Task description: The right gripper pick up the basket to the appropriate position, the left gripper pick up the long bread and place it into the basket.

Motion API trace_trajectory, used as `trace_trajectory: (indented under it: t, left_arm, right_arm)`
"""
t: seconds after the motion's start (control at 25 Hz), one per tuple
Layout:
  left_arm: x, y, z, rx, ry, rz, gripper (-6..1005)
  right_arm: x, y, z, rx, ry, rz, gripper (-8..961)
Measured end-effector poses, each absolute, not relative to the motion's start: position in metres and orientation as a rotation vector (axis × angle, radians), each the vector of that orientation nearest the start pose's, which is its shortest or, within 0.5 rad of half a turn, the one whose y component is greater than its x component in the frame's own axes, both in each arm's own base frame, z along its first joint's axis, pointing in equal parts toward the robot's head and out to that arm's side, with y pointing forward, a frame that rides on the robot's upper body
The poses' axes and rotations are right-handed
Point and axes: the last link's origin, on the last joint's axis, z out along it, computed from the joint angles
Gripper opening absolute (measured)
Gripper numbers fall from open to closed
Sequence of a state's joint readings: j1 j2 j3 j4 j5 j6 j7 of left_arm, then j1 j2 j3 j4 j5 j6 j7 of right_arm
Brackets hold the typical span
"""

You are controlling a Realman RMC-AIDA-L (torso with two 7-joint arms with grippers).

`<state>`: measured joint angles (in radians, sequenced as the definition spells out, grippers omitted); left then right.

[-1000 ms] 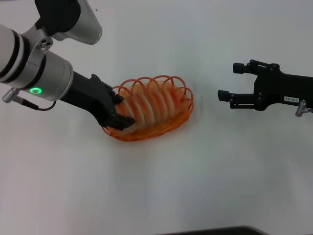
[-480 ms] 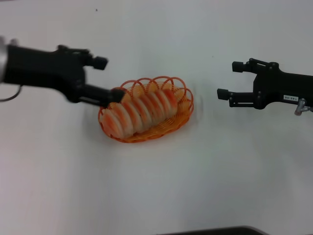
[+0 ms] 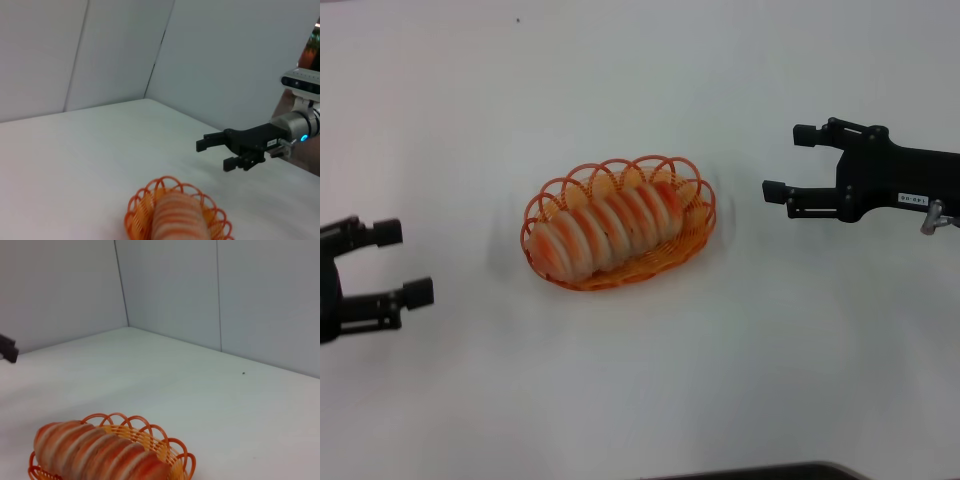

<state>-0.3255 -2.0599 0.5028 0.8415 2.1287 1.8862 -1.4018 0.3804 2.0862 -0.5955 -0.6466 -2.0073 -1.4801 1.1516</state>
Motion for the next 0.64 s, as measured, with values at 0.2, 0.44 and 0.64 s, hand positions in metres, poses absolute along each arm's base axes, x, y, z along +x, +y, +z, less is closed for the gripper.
trace_trajectory:
  t: [0.2, 0.44, 0.64]
  left_arm:
    - [-0.331, 0.233, 0.031, -2.692, -0.734, -0.687, 926]
    - [-0.337, 0.228, 0.017, -2.699, -0.752, -0.626, 923]
    - [-0.339, 0.229, 0.017, -2.684, -0.762, -0.618, 923]
  right_arm:
    - [0.322, 0.296, 0.006, -2.559, 0.561, 0.565, 945]
    - [0.322, 0.297, 0.004, -2.562, 0.554, 0.544, 945]
    - [0.322, 0.299, 0.001, -2.574, 0.546, 0.516, 945]
